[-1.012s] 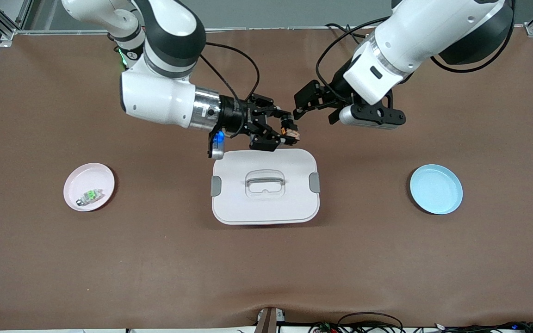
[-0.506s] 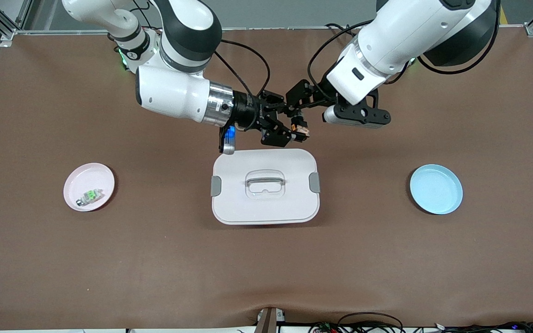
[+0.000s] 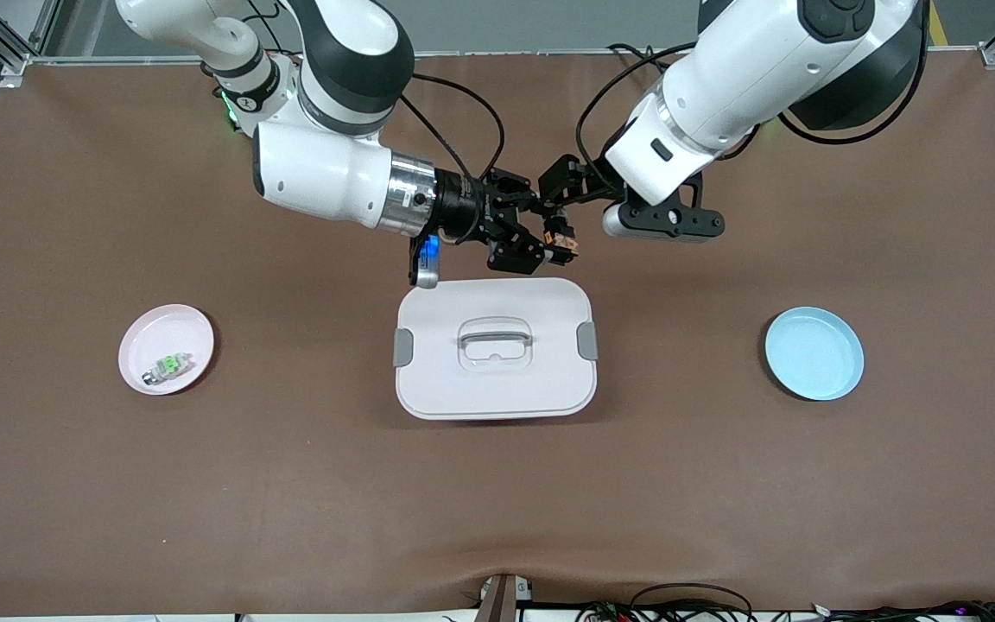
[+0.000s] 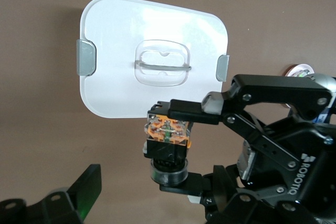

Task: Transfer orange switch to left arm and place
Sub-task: 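Grasp the orange switch with the left gripper from the right gripper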

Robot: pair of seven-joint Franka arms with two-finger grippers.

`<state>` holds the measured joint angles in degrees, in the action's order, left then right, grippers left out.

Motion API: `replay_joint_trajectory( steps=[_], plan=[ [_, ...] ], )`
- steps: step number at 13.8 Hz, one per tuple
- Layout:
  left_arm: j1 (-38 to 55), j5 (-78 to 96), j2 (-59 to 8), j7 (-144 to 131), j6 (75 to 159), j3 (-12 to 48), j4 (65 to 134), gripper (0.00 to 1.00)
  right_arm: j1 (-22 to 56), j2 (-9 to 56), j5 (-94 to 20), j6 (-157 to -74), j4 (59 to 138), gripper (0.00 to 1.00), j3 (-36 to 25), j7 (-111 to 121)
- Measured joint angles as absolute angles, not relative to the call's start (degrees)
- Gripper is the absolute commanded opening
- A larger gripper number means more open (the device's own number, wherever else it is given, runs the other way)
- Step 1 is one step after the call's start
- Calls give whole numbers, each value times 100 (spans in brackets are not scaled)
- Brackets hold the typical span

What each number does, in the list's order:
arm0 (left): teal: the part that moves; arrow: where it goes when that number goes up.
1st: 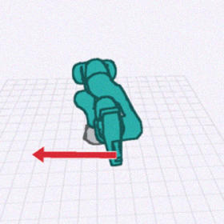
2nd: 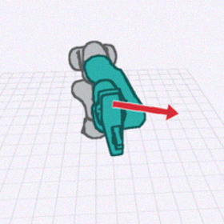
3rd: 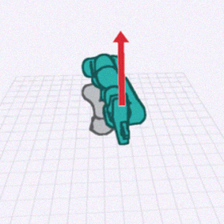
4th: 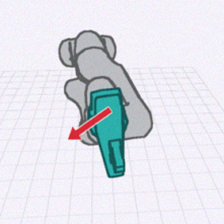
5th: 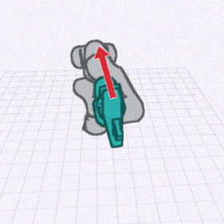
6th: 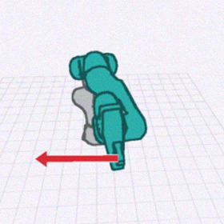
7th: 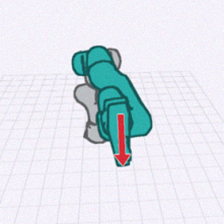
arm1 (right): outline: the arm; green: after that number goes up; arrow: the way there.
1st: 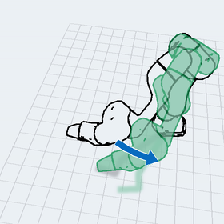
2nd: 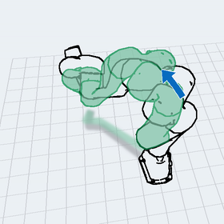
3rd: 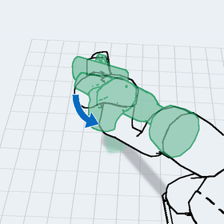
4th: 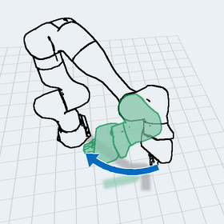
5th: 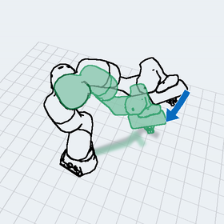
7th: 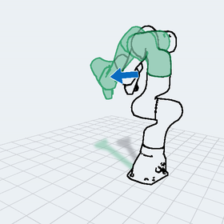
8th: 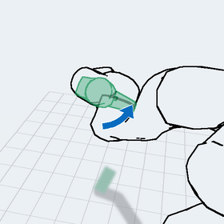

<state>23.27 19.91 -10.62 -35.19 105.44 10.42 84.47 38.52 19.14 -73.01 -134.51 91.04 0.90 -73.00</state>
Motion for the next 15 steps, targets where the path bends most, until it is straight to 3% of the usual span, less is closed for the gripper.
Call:
replay_joint_trajectory(
  steps=[10,15],
  plan=[
    [2341,1970,-1260,-3506,10913,1044,8460,85,3852,1918,-7301,-13451,9102,15,87,-7300],
    [2418,1812,-1388,-3443,11078,1056,8461,70,3852,1922,-7301,-13451,9102,15,87,-7300]
  ],
)
